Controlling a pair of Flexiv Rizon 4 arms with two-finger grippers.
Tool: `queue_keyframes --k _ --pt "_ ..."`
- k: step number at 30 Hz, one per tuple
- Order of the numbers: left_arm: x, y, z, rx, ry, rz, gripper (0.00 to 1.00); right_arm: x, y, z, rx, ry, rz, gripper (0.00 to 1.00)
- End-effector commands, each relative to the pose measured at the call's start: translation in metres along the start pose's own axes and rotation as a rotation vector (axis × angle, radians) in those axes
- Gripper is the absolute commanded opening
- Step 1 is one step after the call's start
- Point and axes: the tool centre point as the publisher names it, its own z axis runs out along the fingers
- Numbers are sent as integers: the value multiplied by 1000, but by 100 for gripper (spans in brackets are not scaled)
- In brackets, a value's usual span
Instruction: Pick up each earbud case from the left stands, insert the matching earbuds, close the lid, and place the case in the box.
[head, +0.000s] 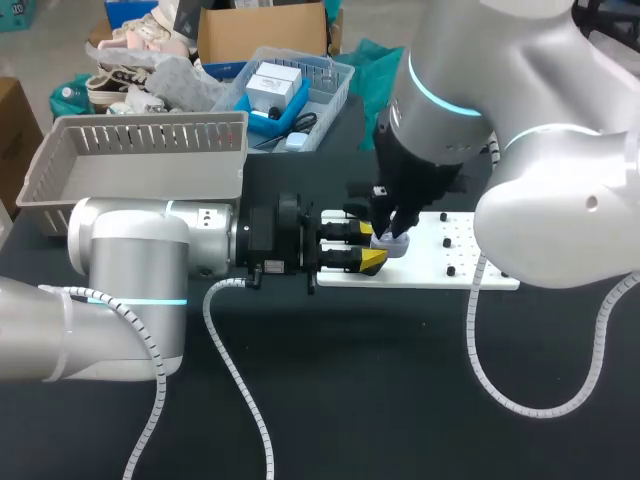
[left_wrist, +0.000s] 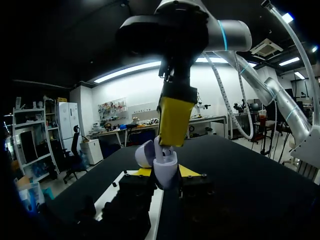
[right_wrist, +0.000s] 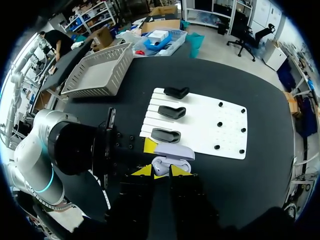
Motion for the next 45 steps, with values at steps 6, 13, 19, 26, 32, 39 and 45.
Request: queue_keyframes --k 6,13,19,26,32,39,45 --pt "1 0 1 -2 0 1 0 -3 1 6 6 0 2 15" --pt "1 0 1 -2 0 1 0 -3 2 4 -5 2 3 47" --pt "1 0 1 -2 0 1 0 -2 3 -5 -24 10 7 48" --pt "1 0 1 -2 0 1 0 -10 -11 -24 -30 -65 79 50" --pt "1 0 1 -2 0 1 0 -20 -30 -14 32 -121 193 74" --pt "1 0 1 -2 0 1 0 -26 -42 -8 43 -134 251 100" --pt "1 0 1 -2 0 1 0 -29 -49 -3 59 -128 278 100"
